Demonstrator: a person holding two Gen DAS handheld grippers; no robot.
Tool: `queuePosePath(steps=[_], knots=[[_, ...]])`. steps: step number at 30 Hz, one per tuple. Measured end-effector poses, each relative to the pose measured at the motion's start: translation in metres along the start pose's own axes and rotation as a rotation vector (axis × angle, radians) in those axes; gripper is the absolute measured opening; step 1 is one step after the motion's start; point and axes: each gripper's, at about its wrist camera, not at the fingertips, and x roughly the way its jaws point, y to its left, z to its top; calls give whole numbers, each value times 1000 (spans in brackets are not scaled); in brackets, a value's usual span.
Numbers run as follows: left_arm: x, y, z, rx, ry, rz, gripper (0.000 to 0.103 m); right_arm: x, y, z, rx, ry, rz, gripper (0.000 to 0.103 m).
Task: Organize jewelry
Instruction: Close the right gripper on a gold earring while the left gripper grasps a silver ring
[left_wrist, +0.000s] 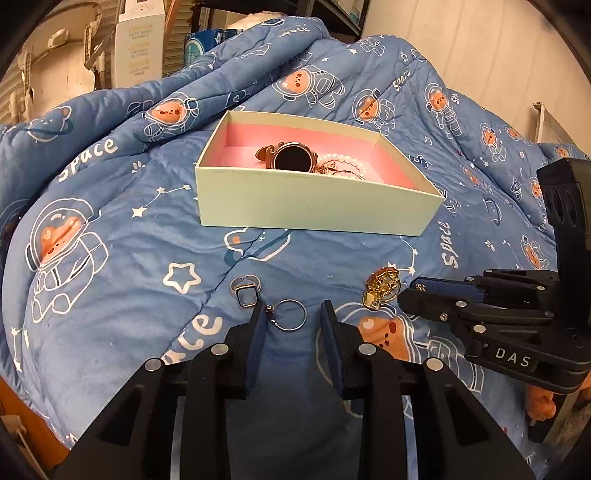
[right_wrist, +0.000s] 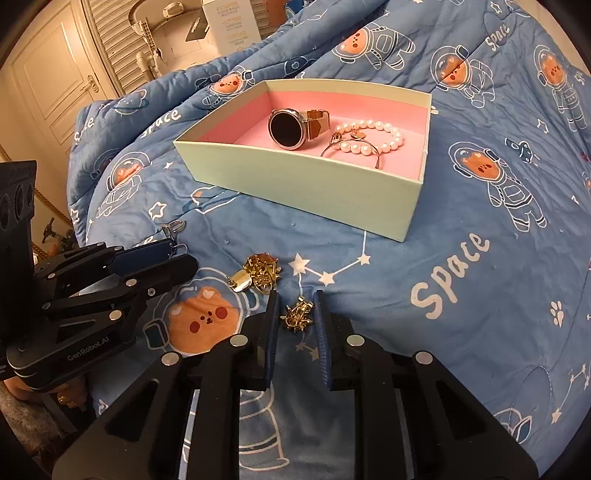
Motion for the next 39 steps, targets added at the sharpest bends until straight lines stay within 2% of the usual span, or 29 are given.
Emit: queuePosePath(steps=[3, 15, 25, 39], knots=[[1, 0, 0, 0, 0, -1, 21, 0, -1, -1, 6, -1, 2, 19], [-13, 5, -9, -45, -12, -22, 21, -10, -2, -3, 31, -6, 16, 19], [-32, 3, -14, -76, -25, -57, 21, -24, 3, -7, 43, 0, 70, 19], [-47, -15, 19, 0, -77, -56, 21, -41, 11, 12, 23, -41, 94, 19]])
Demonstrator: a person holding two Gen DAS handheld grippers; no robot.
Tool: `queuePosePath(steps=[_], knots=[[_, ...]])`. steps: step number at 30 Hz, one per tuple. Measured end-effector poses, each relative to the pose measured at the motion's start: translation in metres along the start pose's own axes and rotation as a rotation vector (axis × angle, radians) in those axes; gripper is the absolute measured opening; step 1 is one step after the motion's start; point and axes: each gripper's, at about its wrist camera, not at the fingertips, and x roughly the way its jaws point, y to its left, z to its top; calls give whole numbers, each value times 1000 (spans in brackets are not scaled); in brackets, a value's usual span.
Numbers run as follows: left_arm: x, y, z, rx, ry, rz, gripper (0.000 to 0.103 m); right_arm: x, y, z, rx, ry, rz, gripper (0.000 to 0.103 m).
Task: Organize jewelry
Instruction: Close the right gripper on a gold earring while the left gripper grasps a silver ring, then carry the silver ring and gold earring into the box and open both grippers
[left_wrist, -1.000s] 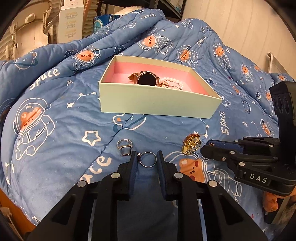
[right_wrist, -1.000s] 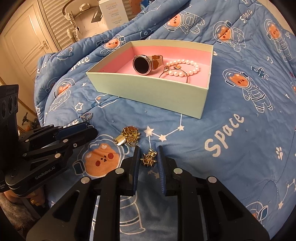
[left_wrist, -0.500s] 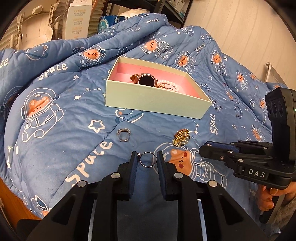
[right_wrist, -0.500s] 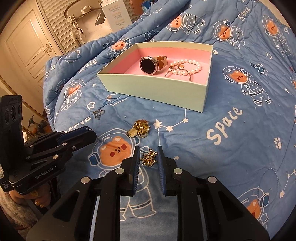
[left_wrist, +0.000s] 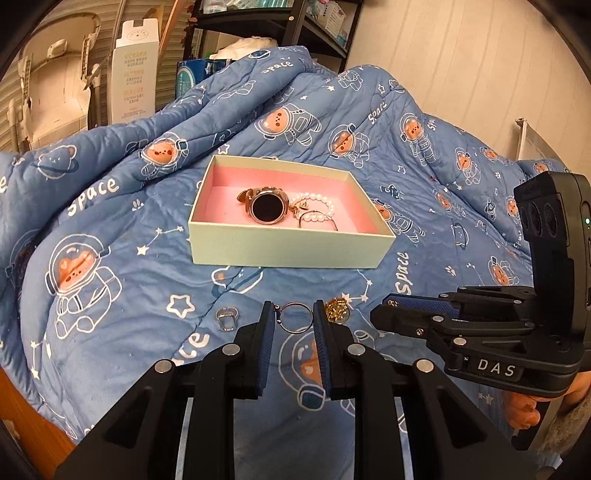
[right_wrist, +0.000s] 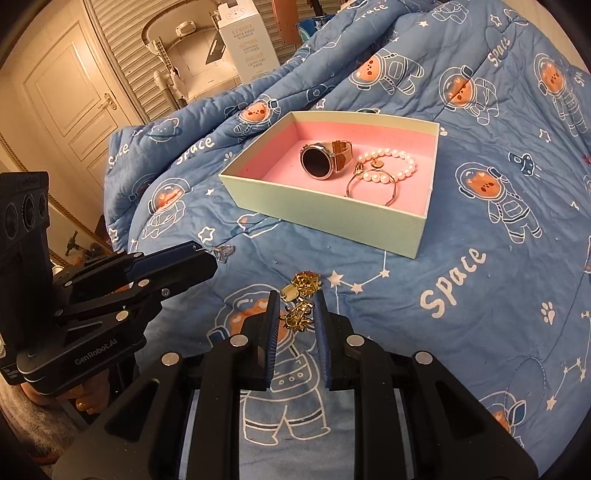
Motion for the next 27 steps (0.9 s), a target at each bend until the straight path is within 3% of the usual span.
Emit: queuePosePath(steps=[14, 27], knots=[[12, -5, 33, 74, -21, 16, 21, -6, -7, 34, -38, -51, -40, 19], [44, 11, 73, 49, 35, 0, 21, 8, -15, 72, -78, -52, -68, 19]])
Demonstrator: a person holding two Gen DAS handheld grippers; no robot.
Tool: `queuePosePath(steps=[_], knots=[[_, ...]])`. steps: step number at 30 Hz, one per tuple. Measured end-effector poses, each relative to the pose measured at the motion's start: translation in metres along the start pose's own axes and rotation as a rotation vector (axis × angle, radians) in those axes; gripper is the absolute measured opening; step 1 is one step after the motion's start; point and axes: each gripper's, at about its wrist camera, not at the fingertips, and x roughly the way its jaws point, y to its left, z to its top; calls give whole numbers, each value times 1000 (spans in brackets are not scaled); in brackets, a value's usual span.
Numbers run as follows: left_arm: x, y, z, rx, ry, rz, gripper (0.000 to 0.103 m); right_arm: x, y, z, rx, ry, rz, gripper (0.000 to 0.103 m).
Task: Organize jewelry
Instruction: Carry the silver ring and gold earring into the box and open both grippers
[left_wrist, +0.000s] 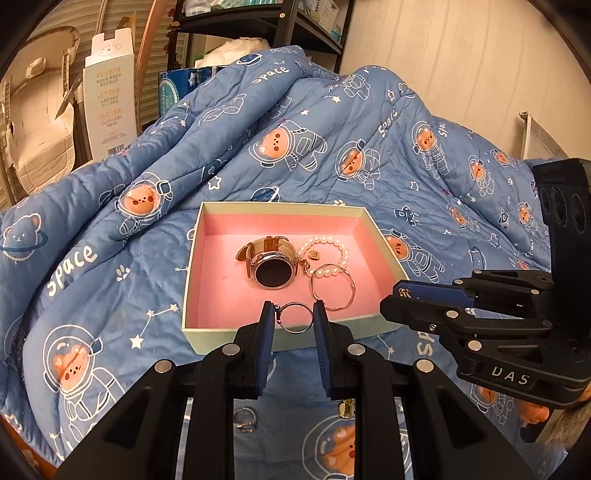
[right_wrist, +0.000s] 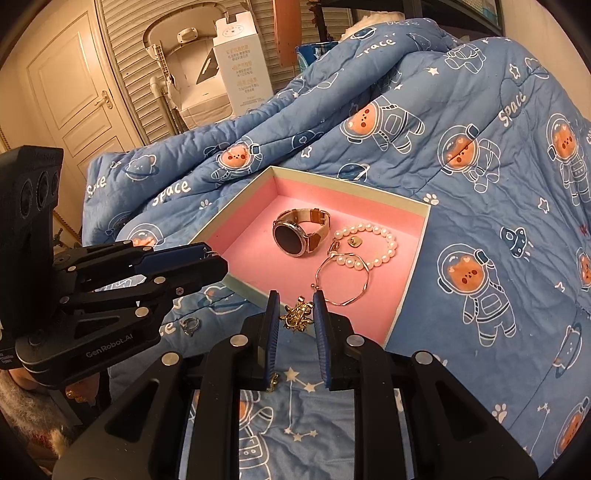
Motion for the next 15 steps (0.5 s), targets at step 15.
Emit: queuePosePath(steps=[15], knots=[[51, 16, 29, 44, 183, 20, 21, 46, -11, 31, -53, 88, -35, 19]])
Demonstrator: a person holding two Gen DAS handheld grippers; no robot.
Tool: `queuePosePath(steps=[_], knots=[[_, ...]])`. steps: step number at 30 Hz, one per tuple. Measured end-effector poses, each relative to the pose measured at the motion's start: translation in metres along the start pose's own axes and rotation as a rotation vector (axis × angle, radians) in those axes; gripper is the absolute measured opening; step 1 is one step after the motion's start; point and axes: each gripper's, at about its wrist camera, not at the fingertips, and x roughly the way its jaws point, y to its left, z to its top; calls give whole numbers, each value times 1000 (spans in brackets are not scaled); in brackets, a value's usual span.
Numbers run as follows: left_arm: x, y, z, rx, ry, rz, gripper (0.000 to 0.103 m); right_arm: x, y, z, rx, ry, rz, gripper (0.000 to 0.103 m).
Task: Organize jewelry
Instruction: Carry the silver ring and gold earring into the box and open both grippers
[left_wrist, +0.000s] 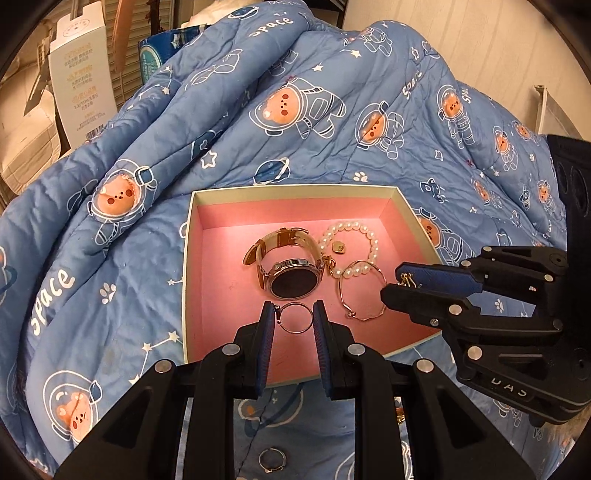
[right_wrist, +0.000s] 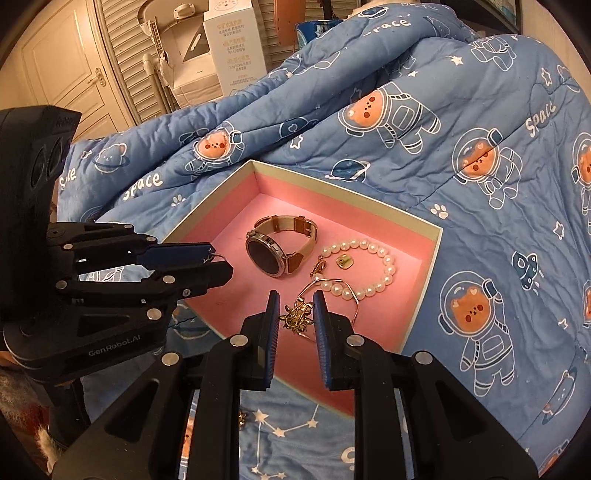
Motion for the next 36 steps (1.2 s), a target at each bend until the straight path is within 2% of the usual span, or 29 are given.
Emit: queuePosePath(steps=[9, 16, 28, 32, 33, 35, 36], knots=[[20, 1, 1, 24, 67, 6, 21, 24, -1, 9, -58, 69, -29, 19], [28, -2, 0, 44, 86, 20, 21, 38, 0, 7, -101, 118, -52, 19], [31, -2, -1, 38, 76, 34, 21, 45, 2, 10, -132, 148, -73, 19], [28, -1, -2, 36, 63, 39, 24, 46, 2, 7, -141, 139, -73, 19], [27, -1, -1, 35, 57, 40, 28, 46, 1, 7, -139, 138, -72, 20], [21, -1, -1, 32, 37, 40, 34, 46, 1, 7, -140, 133, -74, 28], [18, -1, -1, 33, 26, 39, 36, 45, 1, 6, -143, 125, -75, 38]])
